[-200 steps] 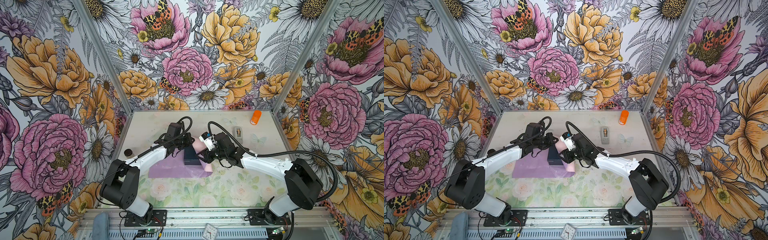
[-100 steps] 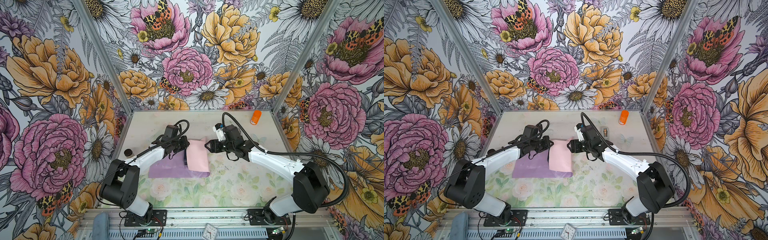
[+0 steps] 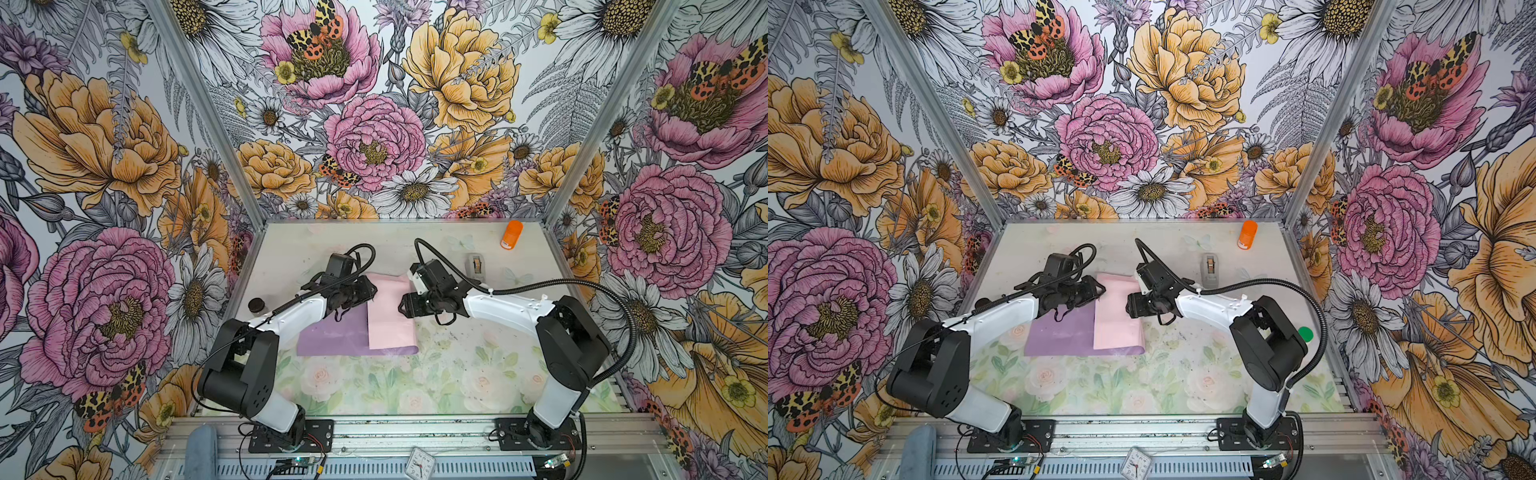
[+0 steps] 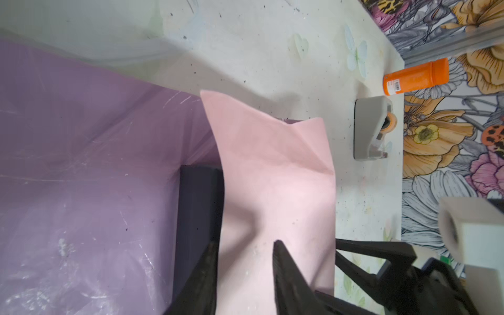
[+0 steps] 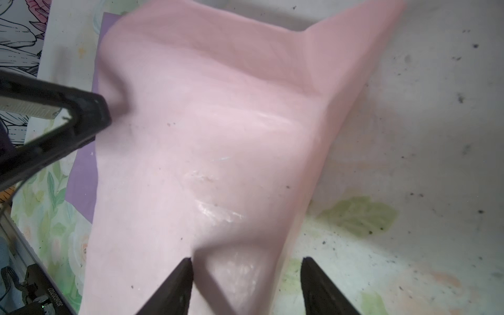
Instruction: Wrap the gift box in paper
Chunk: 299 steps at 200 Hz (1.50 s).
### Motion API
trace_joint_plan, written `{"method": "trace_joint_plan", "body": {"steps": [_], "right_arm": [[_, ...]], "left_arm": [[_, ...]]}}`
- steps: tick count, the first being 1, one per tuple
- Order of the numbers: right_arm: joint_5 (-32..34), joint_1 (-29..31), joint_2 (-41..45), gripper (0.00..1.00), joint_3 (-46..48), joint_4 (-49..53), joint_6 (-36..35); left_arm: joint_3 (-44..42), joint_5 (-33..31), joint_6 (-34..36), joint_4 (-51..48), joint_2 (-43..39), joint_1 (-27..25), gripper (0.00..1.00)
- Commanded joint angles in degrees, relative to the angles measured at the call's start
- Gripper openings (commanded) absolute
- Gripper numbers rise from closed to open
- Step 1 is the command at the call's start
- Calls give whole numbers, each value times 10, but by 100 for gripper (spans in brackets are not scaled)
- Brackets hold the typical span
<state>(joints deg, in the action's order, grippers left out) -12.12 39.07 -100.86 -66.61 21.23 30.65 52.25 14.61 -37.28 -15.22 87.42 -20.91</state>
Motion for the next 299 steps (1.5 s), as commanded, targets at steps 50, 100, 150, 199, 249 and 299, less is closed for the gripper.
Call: {"method": "trace_joint_plan", "body": {"steps": [50, 100, 150, 199, 249, 299], "right_arm": [[24, 10, -13, 64, -17, 3, 35], [24, 15, -17, 64, -19, 3, 51], [-8, -15, 21, 65, -1, 4, 56], [-49, -63, 53, 66, 33, 30, 55], [-11, -76, 41, 65, 45, 70, 41], [15, -76, 28, 63, 54, 82, 42]], "left_arm": [[-46, -18, -8, 3, -15, 9, 56], [-63, 0, -25, 43, -3, -12, 35], [-64, -3, -48, 71, 20, -41, 25], [-51, -8, -76, 101, 49, -78, 23], [-31, -15, -98, 121, 77, -109, 23], [-45, -59, -94, 44, 7, -82, 40]]}}
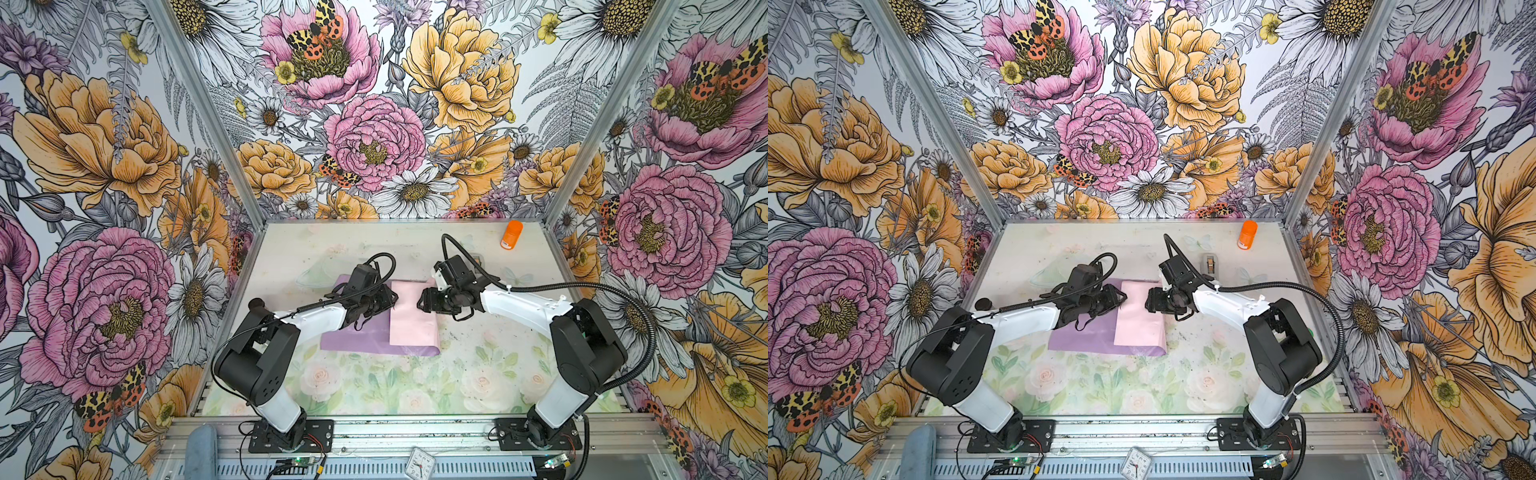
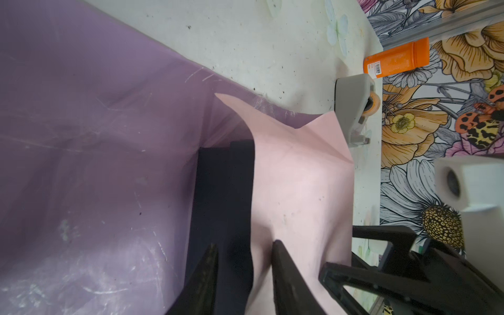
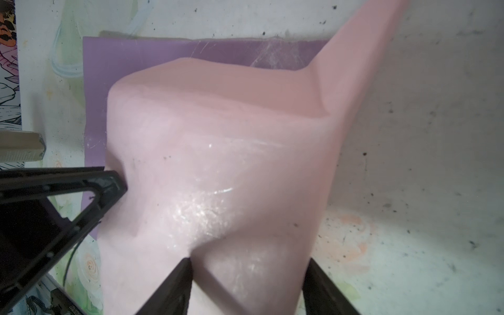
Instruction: Wrap the gift box in paper
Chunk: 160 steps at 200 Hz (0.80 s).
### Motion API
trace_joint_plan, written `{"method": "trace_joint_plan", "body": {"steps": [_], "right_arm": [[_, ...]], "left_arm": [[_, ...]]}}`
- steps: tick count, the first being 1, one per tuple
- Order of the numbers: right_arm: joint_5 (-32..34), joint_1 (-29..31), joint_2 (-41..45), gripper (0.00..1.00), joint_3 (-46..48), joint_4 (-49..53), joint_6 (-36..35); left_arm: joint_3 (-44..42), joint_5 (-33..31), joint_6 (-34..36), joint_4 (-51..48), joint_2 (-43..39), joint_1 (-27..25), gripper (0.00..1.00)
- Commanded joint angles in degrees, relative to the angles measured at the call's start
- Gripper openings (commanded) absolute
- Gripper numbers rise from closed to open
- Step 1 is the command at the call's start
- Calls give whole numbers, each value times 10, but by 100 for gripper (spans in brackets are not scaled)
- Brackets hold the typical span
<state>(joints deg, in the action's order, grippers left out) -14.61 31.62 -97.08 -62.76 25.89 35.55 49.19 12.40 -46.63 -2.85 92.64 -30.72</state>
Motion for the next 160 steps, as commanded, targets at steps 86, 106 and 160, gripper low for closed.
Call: {"method": "trace_joint_plan", "body": {"steps": [86, 106, 160], "right_arm": [[45, 2, 9, 63, 18, 35, -5], [45, 2, 11, 63, 17, 35, -6], [41, 4, 9, 63, 14, 34, -7]], "left_arm": [[-170, -68, -58, -289, -309, 206, 53], [-198, -53, -56, -302, -335, 246, 53], [-236, -31, -55, -290, -315, 278, 56]]}}
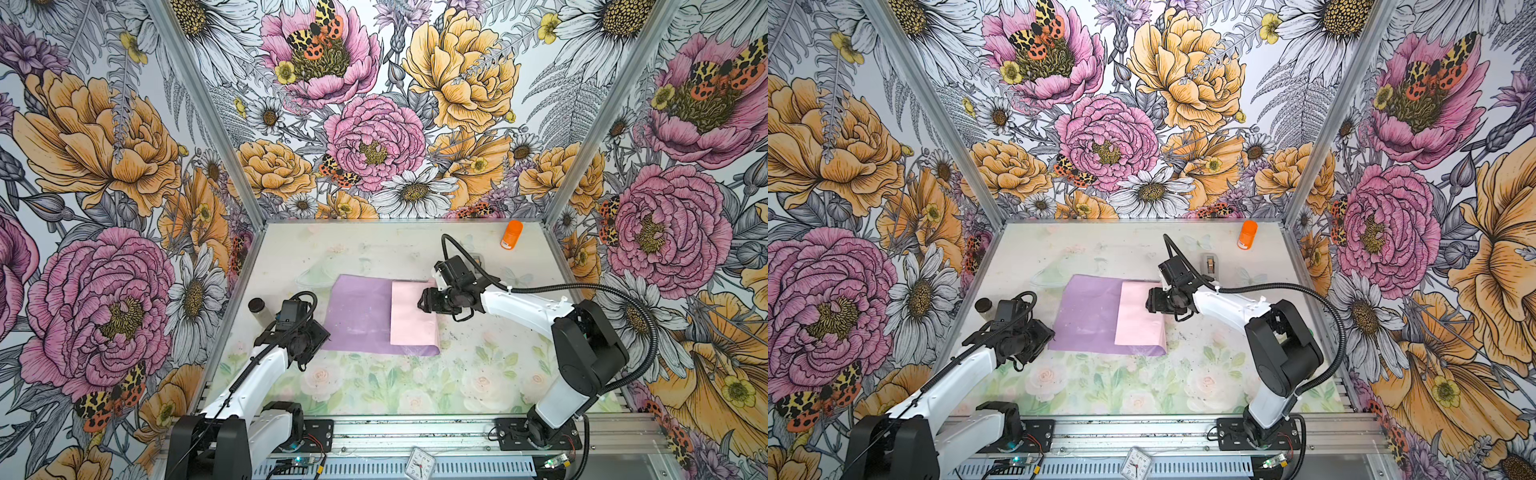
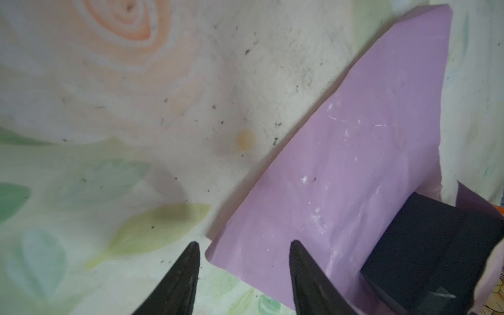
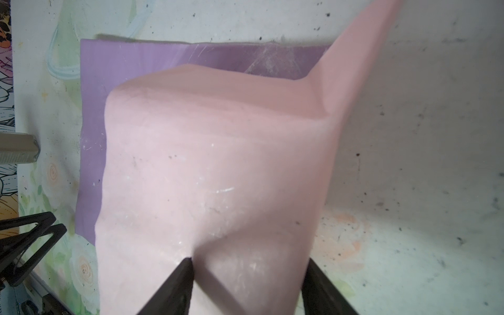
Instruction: Wrap the gift box in paper
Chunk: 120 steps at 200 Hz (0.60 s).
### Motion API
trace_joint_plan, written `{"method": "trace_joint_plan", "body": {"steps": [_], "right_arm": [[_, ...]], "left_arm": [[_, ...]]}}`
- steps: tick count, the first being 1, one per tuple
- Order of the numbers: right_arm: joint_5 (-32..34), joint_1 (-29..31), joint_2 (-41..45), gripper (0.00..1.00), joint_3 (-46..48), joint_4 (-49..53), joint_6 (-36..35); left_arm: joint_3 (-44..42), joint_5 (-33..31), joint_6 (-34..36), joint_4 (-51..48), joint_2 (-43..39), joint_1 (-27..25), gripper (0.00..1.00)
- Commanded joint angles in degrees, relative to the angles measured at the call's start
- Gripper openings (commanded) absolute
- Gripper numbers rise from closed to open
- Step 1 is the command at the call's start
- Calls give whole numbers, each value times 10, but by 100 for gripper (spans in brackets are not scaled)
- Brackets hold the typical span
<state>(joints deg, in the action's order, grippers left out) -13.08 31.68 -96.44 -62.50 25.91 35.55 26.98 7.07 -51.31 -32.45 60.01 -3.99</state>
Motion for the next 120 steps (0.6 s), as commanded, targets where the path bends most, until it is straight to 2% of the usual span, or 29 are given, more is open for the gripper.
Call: {"method": "trace_joint_plan", "body": {"steps": [1, 66, 120], "right_arm": [[26, 4, 2, 63, 12, 34, -6], [22, 8, 0, 63, 13, 26, -3], [22, 13, -1, 63, 13, 21, -2]], "left_arm": [[-15, 23, -8, 7, 12, 11, 56], [-44, 101, -34, 114, 44, 5, 52], [-29, 119, -44, 164, 51, -5, 47]]}}
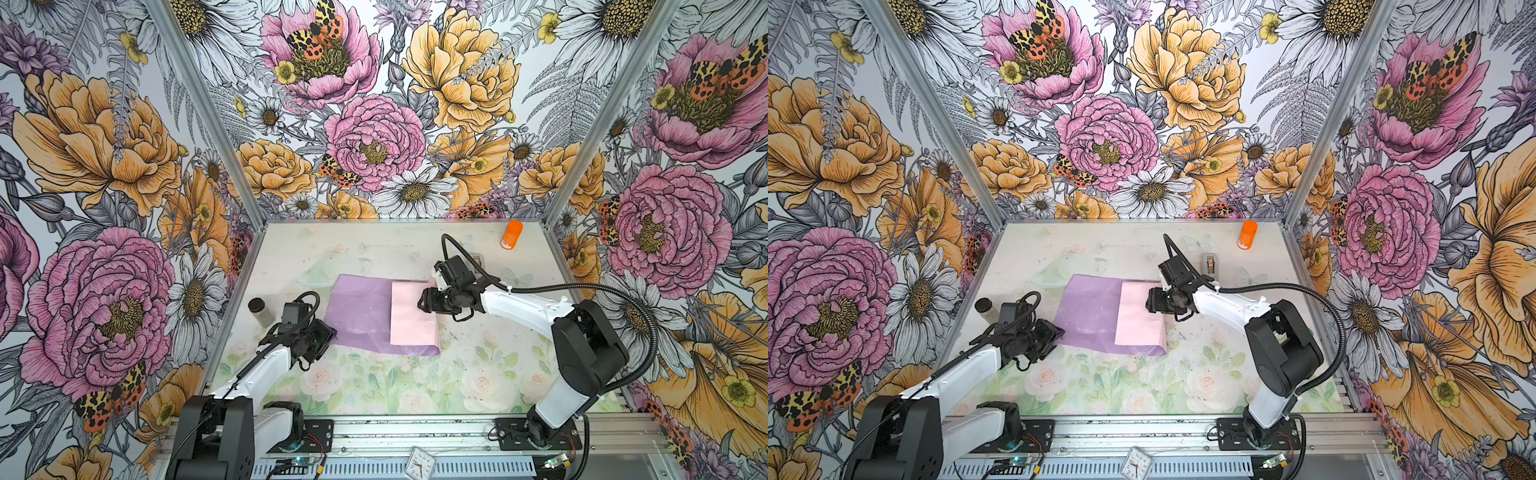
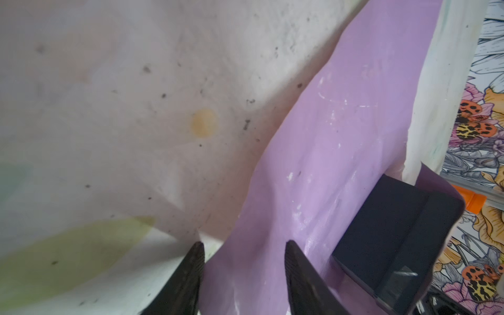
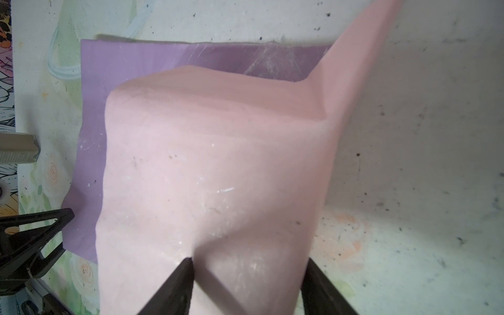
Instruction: Wrap the gift box in paper
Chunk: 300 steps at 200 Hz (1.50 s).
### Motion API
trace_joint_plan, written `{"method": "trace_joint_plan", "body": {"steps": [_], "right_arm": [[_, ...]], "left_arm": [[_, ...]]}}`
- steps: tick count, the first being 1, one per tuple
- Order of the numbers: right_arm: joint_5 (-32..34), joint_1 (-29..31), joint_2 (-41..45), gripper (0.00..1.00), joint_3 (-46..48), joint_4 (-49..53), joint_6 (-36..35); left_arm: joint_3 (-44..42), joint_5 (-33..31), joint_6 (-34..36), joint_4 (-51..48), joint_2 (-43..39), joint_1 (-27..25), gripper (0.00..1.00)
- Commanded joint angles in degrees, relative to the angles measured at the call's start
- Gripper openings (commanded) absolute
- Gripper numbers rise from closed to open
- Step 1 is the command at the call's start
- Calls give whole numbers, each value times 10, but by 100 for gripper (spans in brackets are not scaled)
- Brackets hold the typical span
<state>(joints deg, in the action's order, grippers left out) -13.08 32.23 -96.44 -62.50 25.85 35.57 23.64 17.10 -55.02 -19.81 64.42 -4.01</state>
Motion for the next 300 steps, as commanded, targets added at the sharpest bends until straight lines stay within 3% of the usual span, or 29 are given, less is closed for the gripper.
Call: {"method": "trace_joint_plan", "body": {"steps": [1, 35, 55, 121, 187, 209, 257, 300], "right_arm": [[22, 7, -1, 62, 13, 22, -2], [22, 6, -3, 63, 13, 22, -2], [20, 6, -5, 63, 15, 20, -1], [21, 7, -3, 62, 16, 19, 0], [18, 7, -5, 62, 20, 17, 1], [15, 7, -6, 62, 20, 14, 3], [2, 6, -6, 62, 28, -2, 15], [-5, 5, -5, 60, 29, -7, 22]], "left_arm": [[4, 18, -5, 37, 7, -4, 47], [16, 6, 12, 46, 3, -6, 42], [25, 5, 20, 59, 3, -5, 49], [46, 20, 30, 85, 15, -6, 48], [34, -28, 50, 7, -30, -5, 8], [40, -23, 65, 7, -31, -9, 0], [97, -18, 150, 7, -46, -77, 0], [162, 6, 245, 7, -21, -177, 0]]}}
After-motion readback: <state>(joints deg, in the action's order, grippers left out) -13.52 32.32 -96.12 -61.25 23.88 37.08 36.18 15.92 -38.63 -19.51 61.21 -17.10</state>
